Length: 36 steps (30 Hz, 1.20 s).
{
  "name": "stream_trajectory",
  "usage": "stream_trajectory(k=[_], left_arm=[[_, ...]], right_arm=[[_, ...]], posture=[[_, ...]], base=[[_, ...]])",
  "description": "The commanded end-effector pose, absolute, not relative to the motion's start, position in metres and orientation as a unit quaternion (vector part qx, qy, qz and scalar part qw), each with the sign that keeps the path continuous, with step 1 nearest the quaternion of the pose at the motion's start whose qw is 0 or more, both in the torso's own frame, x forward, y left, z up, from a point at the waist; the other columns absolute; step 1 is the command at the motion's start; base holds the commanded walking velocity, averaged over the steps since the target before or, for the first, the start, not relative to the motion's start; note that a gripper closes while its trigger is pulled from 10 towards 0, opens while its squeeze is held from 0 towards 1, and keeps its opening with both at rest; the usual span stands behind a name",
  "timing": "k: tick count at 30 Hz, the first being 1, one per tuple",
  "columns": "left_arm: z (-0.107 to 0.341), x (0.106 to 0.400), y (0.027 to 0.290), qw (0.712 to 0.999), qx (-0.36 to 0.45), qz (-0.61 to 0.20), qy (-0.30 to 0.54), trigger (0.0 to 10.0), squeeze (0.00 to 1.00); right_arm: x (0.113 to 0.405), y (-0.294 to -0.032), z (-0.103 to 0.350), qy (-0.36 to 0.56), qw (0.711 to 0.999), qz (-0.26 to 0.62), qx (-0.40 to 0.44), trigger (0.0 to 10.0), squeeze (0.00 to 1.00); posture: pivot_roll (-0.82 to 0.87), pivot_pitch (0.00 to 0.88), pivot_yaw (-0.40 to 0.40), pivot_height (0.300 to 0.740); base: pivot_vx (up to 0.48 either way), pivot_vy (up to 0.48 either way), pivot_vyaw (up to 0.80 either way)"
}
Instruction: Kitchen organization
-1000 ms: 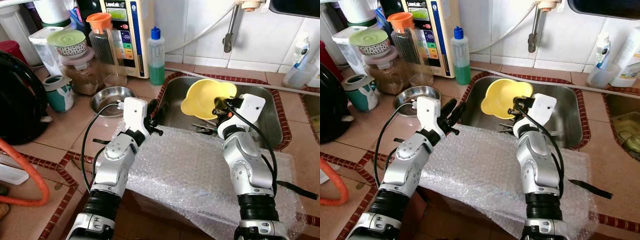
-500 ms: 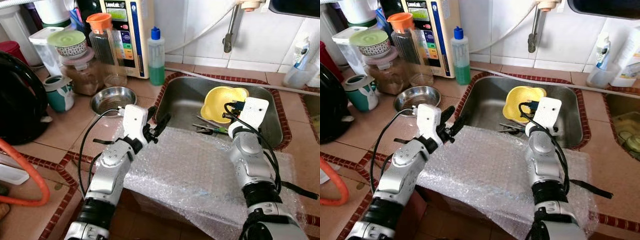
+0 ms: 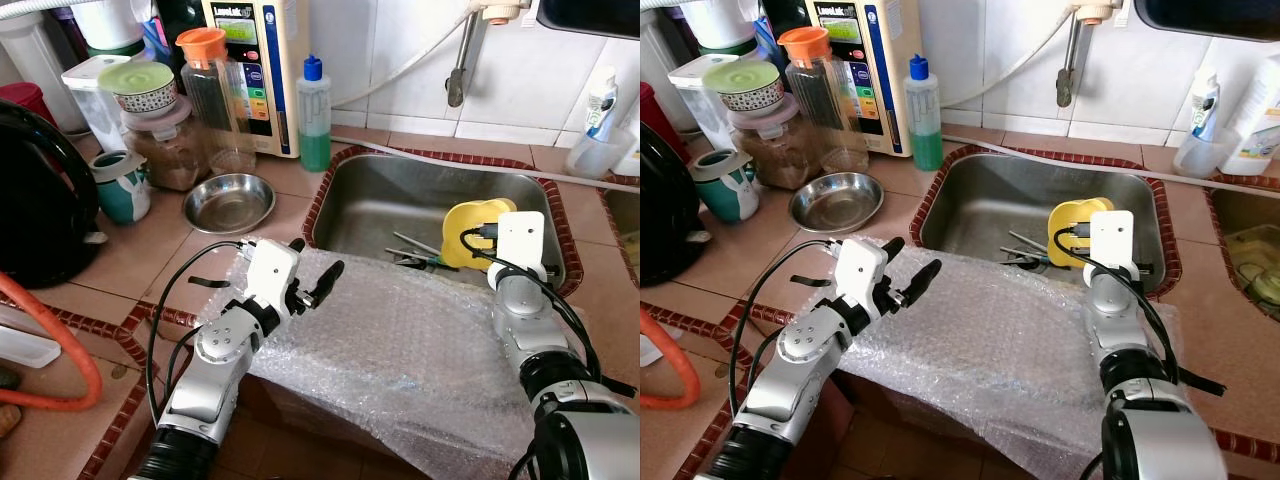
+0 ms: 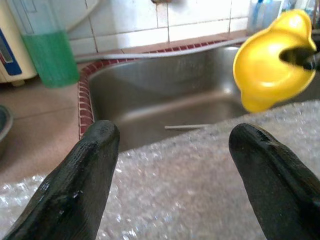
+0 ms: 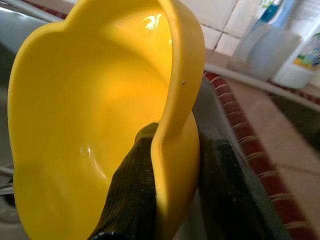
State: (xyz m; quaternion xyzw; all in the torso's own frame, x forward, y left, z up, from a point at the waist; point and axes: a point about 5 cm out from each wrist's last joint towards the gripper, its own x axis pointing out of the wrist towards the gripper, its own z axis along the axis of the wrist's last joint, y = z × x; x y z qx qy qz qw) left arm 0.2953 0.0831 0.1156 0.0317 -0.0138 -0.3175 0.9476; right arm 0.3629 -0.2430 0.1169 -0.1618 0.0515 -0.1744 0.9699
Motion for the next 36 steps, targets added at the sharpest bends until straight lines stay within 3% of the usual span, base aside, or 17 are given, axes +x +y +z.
stream_trajectory(k=[1,2,3,21,31,35,36], left_arm=[[0.118,0.294,0.084,0.946,0.042,-0.320,-0.022,10.0,1.00],[0.119,0.294,0.084,0.946,0.043,-0.321,-0.021,10.0,1.00],[0.119,0.294,0.084,0.946,0.044,-0.321,-0.021,10.0,1.00],[0.117,0.294,0.085,0.946,0.063,-0.317,-0.020,10.0,1.00],[0.118,0.295,0.087,0.947,0.071,-0.313,-0.022,10.0,1.00],[0.118,0.295,0.088,0.948,0.072,-0.310,-0.021,10.0,1.00],[0.118,0.295,0.088,0.948,0.073,-0.309,-0.021,10.0,1.00]], right_arm=[[0.367,-0.243,0.124,0.038,0.970,-0.178,-0.161,10.0,0.18],[0.367,-0.243,0.124,0.037,0.971,-0.176,-0.158,10.0,0.86],[0.367,-0.243,0.124,0.038,0.971,-0.176,-0.156,10.0,1.00],[0.368,-0.234,0.119,0.047,0.980,-0.162,-0.108,10.0,1.00],[0.380,-0.221,0.126,0.068,0.987,-0.126,0.073,10.0,1.00],[0.385,-0.217,0.131,0.068,0.983,-0.113,0.130,10.0,1.00],[0.384,-0.219,0.131,0.074,0.983,-0.122,0.112,10.0,1.00]], posture=[[0.08,0.026,0.082,0.740],[0.08,0.026,0.082,0.740],[0.08,0.026,0.082,0.740],[0.08,0.032,0.084,0.740],[0.09,0.037,0.086,0.740],[0.09,0.038,0.085,0.740],[0.09,0.038,0.085,0.740]], base=[[0.000,0.000,0.00],[0.000,0.000,0.00],[0.000,0.000,0.00],[0.000,0.000,0.00],[0.000,0.000,0.00],[0.000,0.000,0.00],[0.000,0.000,0.00]])
